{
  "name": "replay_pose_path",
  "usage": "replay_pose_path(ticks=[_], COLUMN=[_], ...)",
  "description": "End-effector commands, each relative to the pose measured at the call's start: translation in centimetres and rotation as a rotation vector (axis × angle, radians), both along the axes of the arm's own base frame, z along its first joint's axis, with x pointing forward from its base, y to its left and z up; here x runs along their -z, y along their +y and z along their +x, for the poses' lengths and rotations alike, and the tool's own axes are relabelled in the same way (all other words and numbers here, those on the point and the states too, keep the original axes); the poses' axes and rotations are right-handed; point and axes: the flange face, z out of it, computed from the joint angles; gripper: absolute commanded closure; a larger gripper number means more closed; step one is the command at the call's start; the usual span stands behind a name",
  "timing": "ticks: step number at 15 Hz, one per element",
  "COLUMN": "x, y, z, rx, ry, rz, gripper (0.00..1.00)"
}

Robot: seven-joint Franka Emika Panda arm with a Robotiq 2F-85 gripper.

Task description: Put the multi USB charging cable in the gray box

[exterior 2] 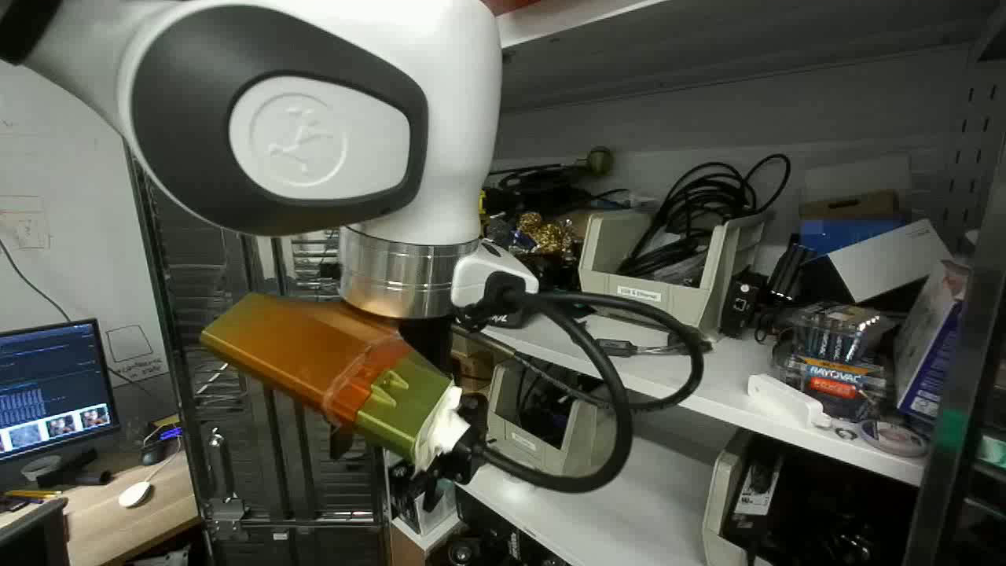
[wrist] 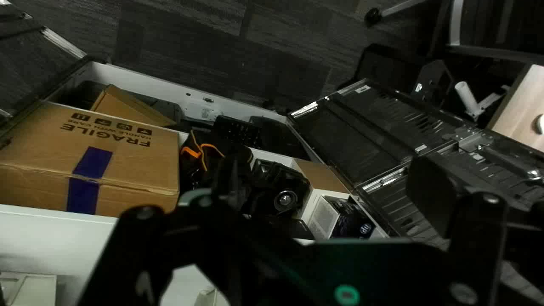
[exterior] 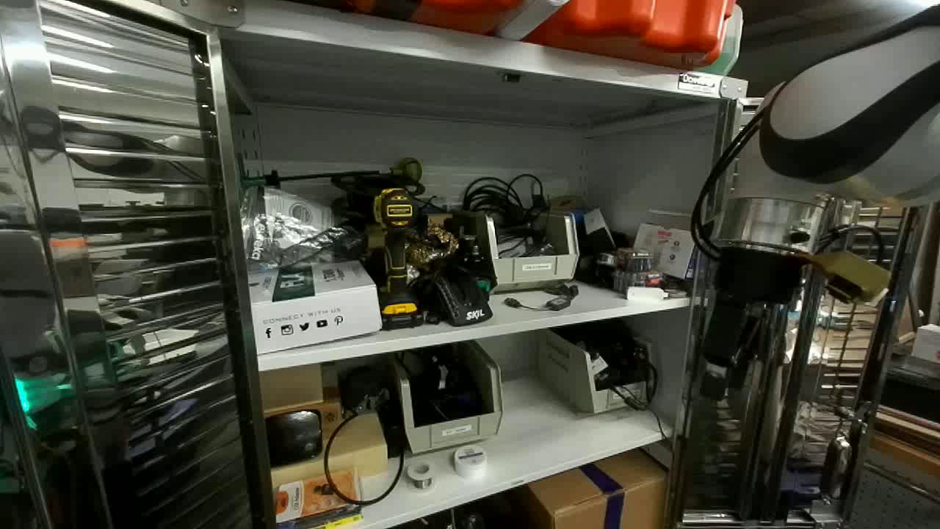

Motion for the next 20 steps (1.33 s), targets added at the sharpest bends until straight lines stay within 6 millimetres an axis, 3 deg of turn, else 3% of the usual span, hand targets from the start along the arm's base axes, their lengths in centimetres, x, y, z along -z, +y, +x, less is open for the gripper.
replay_pose_path(ticks=[1, 8, 11, 16, 20], x=[-0.2, -0.4, 0.4, 0.9, -0.2], y=[0.0, 0.0, -0.3, -0.2, 0.3], z=[0.1, 0.1, 1.8, 7.5, 13.0], rx=[0.000, 0.001, 0.106, 0.361, 0.558], ry=[-0.003, -0.008, -0.019, -0.133, -0.206], rz=[0.000, 0.000, -0.009, -0.065, -0.120], gripper=[0.00, 0.00, 0.00, 0.00, 0.00])
